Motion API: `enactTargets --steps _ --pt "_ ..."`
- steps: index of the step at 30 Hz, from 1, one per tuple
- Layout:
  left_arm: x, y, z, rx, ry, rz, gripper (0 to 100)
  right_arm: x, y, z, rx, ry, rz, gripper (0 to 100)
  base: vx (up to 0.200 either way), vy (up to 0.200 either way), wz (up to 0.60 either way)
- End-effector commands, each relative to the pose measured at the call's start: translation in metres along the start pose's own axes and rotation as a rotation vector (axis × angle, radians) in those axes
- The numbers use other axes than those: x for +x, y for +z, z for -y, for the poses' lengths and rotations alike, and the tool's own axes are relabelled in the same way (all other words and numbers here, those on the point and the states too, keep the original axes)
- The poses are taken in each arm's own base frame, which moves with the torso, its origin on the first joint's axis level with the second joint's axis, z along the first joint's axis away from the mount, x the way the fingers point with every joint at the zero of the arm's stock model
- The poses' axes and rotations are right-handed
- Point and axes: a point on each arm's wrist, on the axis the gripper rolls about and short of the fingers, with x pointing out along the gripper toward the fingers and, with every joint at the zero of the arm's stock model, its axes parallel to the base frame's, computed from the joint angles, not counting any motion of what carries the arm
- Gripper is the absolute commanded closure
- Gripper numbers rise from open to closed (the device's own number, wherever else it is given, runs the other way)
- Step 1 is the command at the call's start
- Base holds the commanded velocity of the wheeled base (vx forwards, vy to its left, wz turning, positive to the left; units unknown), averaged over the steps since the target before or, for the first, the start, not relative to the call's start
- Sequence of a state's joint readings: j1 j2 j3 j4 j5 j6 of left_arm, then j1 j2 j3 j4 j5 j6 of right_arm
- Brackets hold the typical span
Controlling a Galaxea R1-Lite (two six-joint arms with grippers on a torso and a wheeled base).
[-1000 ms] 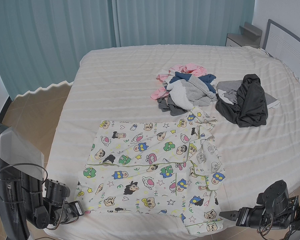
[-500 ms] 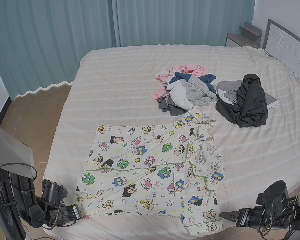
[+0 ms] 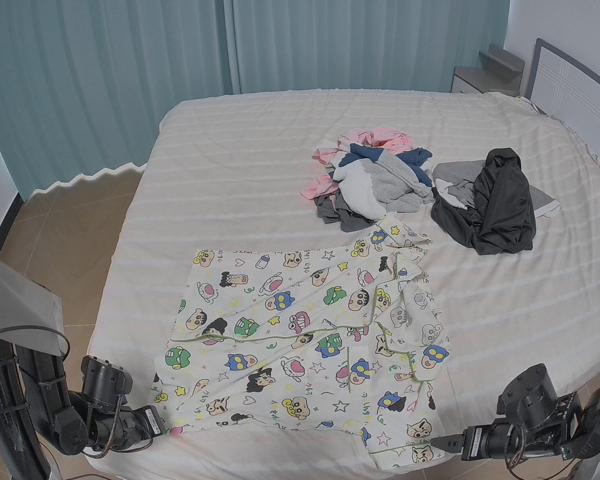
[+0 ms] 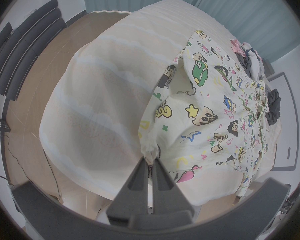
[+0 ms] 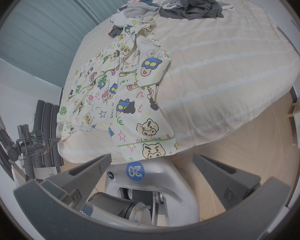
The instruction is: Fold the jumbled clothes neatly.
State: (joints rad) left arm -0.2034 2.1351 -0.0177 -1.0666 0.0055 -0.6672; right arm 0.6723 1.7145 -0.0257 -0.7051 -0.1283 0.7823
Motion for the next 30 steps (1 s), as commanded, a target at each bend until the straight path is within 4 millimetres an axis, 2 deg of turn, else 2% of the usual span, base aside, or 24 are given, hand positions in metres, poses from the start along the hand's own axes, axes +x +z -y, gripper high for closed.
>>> enactTargets --steps 1,4,10,17,24,30 --pt "-0.005 -0.002 -0.001 -0.022 -0.004 0.002 100 0.023 0.007 0.003 0.005 -0.061 -0.061 0 0.0 0.0 0.0" --pt "-0.006 -0.001 0.0 -0.043 -0.015 0.013 100 0.039 0.012 0.008 -0.013 -0.093 -0.101 0 0.0 0.0 0.0" --pt "-0.005 -0.001 0.0 -0.046 -0.017 0.01 100 0.052 0.016 0.008 -0.059 -0.051 -0.124 0 0.0 0.0 0.0" --pt "-0.005 -0.001 0.001 -0.053 -0.044 -0.007 100 0.078 0.007 0.012 -0.12 -0.022 -0.182 0 0.0 0.0 0.0" --pt "-0.005 -0.001 0.001 -0.056 -0.042 -0.007 100 0.098 0.005 0.013 -0.122 0.004 -0.146 0 0.0 0.0 0.0" --pt "-0.005 -0.001 0.001 -0.055 -0.044 -0.009 100 0.101 0.004 0.015 -0.132 0.034 -0.1 0 0.0 0.0 0.0"
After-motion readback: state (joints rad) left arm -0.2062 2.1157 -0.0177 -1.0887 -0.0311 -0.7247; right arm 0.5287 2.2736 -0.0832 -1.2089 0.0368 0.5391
